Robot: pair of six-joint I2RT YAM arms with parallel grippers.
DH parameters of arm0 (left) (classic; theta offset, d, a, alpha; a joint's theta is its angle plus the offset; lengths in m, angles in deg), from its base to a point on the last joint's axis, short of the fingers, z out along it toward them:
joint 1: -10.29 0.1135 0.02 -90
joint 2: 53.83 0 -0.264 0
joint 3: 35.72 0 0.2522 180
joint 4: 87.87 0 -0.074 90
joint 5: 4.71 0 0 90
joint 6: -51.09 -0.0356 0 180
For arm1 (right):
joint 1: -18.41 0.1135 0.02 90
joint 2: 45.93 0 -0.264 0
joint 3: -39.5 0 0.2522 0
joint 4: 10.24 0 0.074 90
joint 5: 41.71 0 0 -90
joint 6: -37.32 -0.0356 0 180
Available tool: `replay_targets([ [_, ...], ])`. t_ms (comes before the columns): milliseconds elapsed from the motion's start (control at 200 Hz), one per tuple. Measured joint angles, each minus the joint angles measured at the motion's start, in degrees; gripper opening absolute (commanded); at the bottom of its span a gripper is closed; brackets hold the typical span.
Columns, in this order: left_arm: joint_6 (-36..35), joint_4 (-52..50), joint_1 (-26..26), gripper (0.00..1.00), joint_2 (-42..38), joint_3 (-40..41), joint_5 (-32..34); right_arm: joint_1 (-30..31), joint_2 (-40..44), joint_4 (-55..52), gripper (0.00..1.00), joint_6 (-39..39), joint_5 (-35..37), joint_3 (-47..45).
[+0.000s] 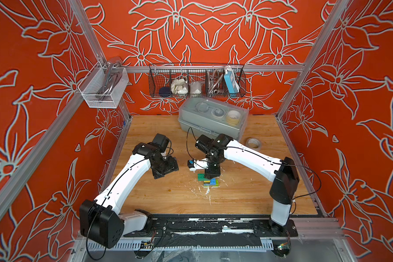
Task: Assemble a giraffe with lego
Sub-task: Assemble the lego brick with the lego brick.
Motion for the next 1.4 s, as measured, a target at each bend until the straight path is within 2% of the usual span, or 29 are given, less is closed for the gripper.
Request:
replay_targets([
  [696, -0.44, 0.70, 0.24, 0.79, 0.44, 0.63, -1.90, 1.18, 0.02, 0.20, 0.26, 0.15, 2.27, 0.00],
  [901, -0.33, 2.49, 0.35, 0.78, 1.57, 4.55, -5.70, 1.38, 0.13, 0.22, 0.26, 0.17, 2.71, -0.13],
  [1181, 0.42, 7.85, -0.04, 0.76, 4.31, 10.19, -14.95, 1.38, 0.74, 0.83, 0.26, 0.04, 3.15, -1.03],
  [1401, 0.74, 10.64, -2.32, 0.76, 6.34, 10.58, -17.64, 1.11, 1.75, 1.73, 0.26, -1.09, 3.63, -2.43],
])
